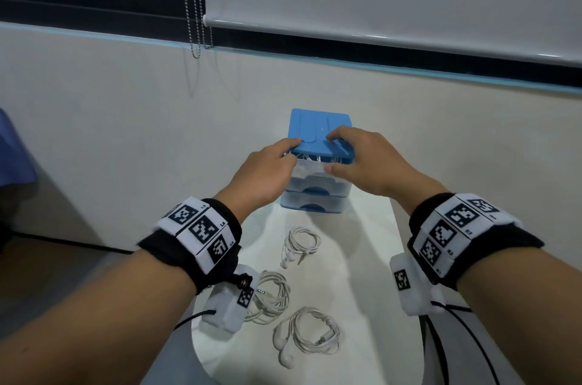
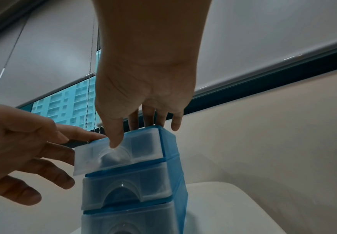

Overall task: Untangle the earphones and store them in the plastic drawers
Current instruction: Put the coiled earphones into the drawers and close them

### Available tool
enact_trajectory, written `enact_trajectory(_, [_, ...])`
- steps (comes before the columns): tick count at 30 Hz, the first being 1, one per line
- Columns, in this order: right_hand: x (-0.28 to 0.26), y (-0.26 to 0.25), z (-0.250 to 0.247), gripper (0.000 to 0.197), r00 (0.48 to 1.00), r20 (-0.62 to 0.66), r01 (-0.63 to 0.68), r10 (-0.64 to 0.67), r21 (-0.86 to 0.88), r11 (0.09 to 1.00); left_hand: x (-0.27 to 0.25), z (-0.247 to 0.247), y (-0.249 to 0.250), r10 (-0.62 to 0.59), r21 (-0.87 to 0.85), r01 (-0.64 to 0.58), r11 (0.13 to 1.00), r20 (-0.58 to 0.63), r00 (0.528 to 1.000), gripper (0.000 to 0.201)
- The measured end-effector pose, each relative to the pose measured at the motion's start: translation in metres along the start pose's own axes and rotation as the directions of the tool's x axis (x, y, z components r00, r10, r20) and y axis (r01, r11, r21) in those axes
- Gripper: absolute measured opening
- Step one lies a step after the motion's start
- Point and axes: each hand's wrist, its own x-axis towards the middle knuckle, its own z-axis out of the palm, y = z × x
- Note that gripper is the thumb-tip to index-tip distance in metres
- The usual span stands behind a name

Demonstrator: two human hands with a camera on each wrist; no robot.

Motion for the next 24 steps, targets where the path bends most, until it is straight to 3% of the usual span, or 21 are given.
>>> enact_trajectory(6, [0.006, -0.002, 0.007, 0.044, 0.994, -0.105, 0.012, -0.022, -0.095, 0.995, -0.002, 0.002, 0.002, -0.004, 0.022, 0.004, 1.0, 0.002, 1.0, 0.053])
enact_trajectory(10, [0.007, -0.001, 0.007, 0.045, 0.994, -0.111, 0.0, -0.011, -0.098, 0.995, -0.003, 0.0, 0.006, -0.016, 0.012, 0.016, 1.0, 0.004, 1.0, 0.05])
enact_trajectory(13, [0.007, 0.0, 0.004, 0.045, 0.996, -0.092, -0.011, 0.003, -0.082, 0.997, -0.006, 0.004, 0.007, -0.022, -0.028, 0.019, 0.999, -0.116, 0.993, 0.036])
enact_trajectory(15, [0.008, -0.001, 0.005, 0.044, 0.997, -0.082, -0.011, 0.004, -0.095, 0.995, -0.007, 0.01, 0.004, -0.114, -0.126, 0.095, 0.987, -0.146, 0.983, 0.03])
enact_trajectory(16, [0.008, -0.001, 0.006, 0.042, 0.997, -0.081, -0.016, 0.008, -0.098, 0.995, -0.009, 0.016, 0.004, -0.186, -0.199, 0.165, 0.966, -0.093, 0.978, 0.03])
enact_trajectory(18, [0.008, -0.002, 0.006, 0.043, 0.996, -0.087, -0.035, 0.027, -0.088, 0.996, -0.013, 0.03, 0.008, -0.317, -0.395, 0.332, 0.856, 0.105, 0.943, 0.028])
enact_trajectory(20, [0.008, -0.001, 0.006, 0.046, 0.995, -0.087, -0.054, 0.049, -0.066, 0.996, -0.013, 0.046, 0.015, -0.386, -0.598, 0.437, 0.672, 0.221, 0.896, 0.021])
enact_trajectory(23, [0.008, 0.001, 0.005, 0.048, 0.995, -0.083, -0.06, 0.055, -0.057, 0.997, -0.005, 0.066, 0.024, -0.466, -0.812, 0.404, 0.422, 0.188, 0.865, 0.015])
enact_trajectory(24, [0.009, 0.001, 0.005, 0.048, 0.995, -0.08, -0.058, 0.053, -0.064, 0.996, -0.001, 0.07, 0.024, -0.481, -0.867, 0.372, 0.332, 0.184, 0.858, 0.022])
